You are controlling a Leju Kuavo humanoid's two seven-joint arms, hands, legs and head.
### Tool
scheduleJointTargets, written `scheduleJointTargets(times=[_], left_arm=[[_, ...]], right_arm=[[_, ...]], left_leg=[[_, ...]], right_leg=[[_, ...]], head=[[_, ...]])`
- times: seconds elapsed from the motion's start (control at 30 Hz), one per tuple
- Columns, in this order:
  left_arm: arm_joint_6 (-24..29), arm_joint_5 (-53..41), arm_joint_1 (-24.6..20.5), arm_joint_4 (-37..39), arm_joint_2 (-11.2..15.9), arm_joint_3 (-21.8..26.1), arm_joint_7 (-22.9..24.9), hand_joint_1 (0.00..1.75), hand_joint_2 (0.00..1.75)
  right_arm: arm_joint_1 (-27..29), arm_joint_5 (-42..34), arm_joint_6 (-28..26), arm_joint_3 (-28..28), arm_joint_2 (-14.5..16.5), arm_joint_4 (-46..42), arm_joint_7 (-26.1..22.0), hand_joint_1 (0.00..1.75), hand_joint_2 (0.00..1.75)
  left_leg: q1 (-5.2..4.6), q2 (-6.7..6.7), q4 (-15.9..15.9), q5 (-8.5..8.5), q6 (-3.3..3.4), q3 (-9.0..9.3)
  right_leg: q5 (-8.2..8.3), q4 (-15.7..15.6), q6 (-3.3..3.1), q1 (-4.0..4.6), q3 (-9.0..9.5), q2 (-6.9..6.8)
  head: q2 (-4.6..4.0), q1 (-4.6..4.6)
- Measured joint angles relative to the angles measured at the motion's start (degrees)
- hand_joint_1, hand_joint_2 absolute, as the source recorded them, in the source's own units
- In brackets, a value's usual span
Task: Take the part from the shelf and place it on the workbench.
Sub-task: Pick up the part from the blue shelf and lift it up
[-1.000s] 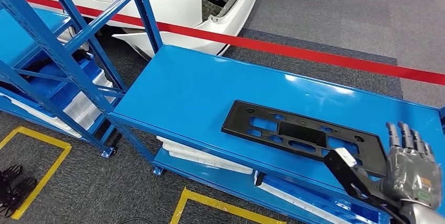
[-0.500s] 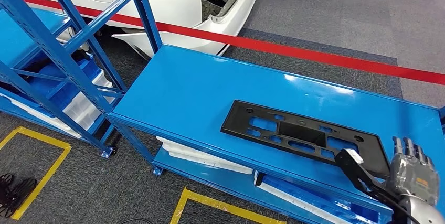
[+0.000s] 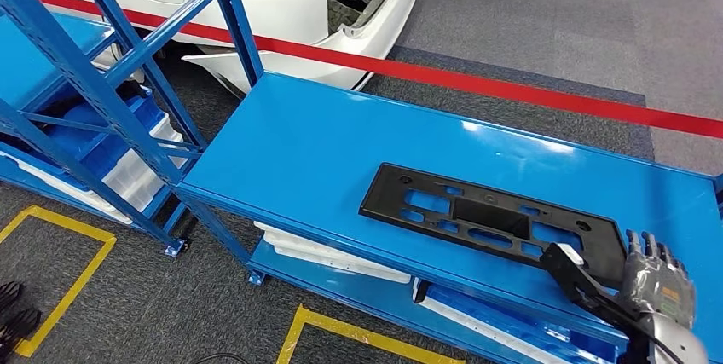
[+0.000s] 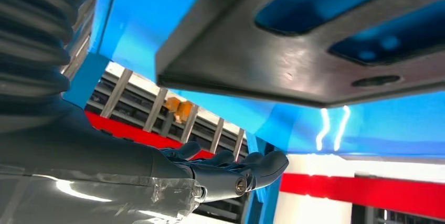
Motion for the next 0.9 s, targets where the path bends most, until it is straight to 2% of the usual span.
scheduleJointTargets(times=[0.47,0.9], left_arm=[[-0.14,0.03,0.02,0.00,-0.01,0.00,-1.07,0.00,0.00],[-0.56,0.25,0.04,0.00,0.00,0.00,-2.17,0.00,0.00]], right_arm=[[-8.68,4.52,-3.39,9.27,-0.04,7.98,-3.67,0.00,1.75],[-12.73,5.82,-4.27,15.67,0.15,12.45,-6.31,0.00,1.75]], left_leg=[[0.00,-0.01,0.00,0.00,0.00,0.02],[0.00,-0.01,0.00,0.00,0.00,0.00]], right_leg=[[0.01,0.00,0.00,0.00,0.01,0.00],[0.01,0.00,0.01,-0.01,0.01,0.00]], head=[[0.02,0.00],[0.02,0.01]])
